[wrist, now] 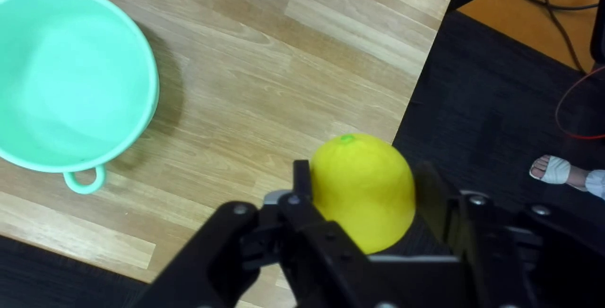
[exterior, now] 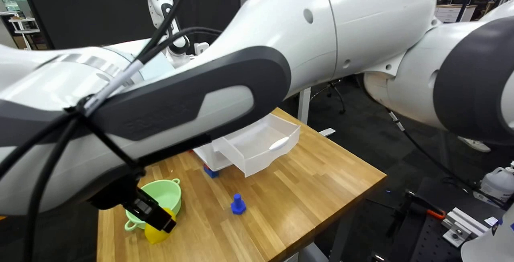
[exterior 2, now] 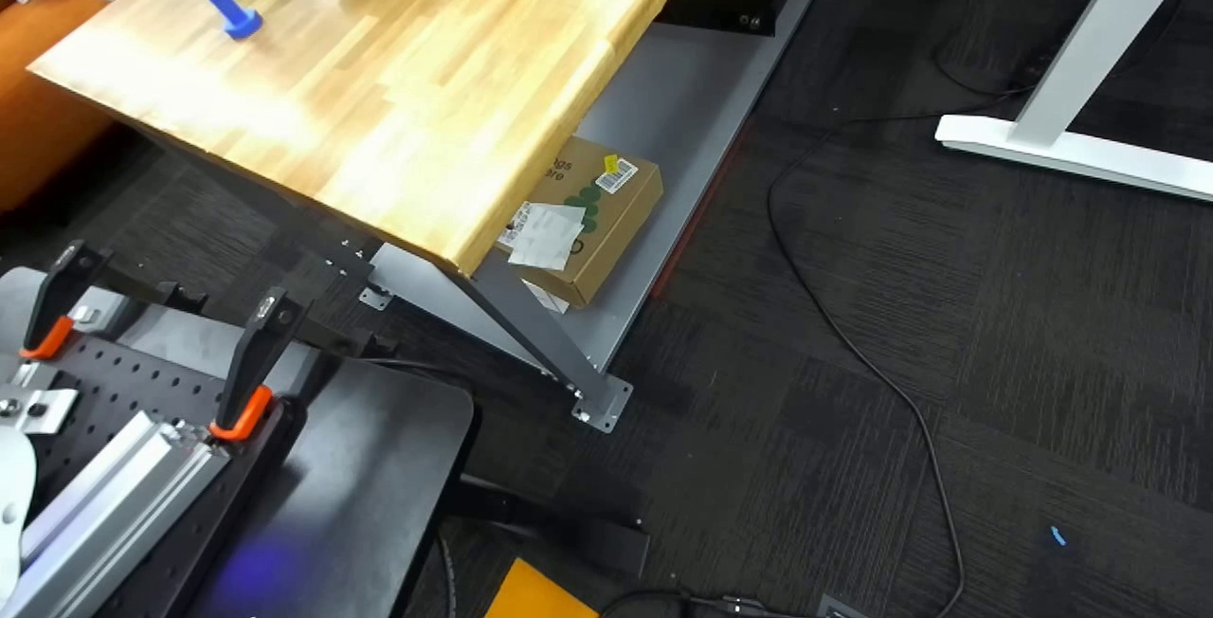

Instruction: Pick up the lemon from the green pot then place it inside the open drawer

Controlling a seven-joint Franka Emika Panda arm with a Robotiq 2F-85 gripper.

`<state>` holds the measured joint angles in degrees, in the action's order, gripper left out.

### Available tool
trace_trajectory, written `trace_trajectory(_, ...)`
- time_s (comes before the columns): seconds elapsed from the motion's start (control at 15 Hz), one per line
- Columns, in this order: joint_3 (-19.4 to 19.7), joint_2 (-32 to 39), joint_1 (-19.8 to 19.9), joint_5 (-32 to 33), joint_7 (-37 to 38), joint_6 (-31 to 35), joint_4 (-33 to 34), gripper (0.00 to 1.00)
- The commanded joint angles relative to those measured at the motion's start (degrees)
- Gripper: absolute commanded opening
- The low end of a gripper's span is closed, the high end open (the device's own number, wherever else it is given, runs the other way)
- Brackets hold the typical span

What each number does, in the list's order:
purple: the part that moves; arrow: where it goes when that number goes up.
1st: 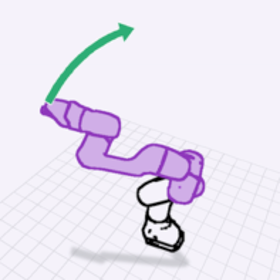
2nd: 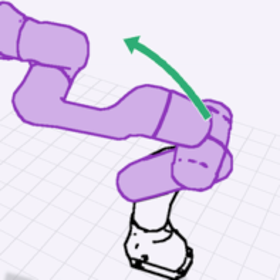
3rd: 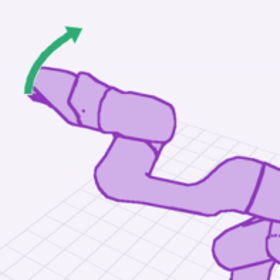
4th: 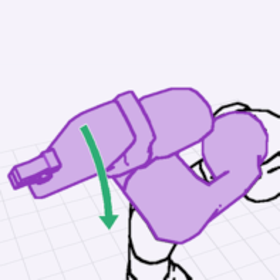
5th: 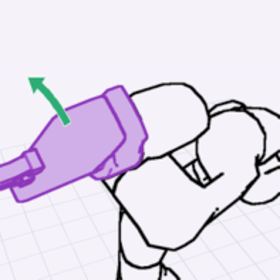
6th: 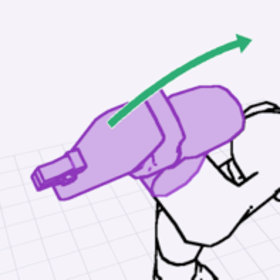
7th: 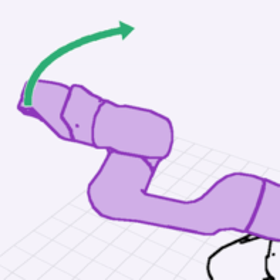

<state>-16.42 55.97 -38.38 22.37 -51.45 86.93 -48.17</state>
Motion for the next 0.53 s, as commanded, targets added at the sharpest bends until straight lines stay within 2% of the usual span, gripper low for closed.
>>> trace_trajectory(0.0,0.0,0.0,0.0,0.0,0.0,0.0,0.0,0.57)
trace_trajectory(0.4,0.0,0.0,0.0,0.0,0.1,0.0,0.0,0.57)
trace_trajectory(0.47,0.0,0.0,0.0,0.0,0.1,0.0,0.0,0.32)
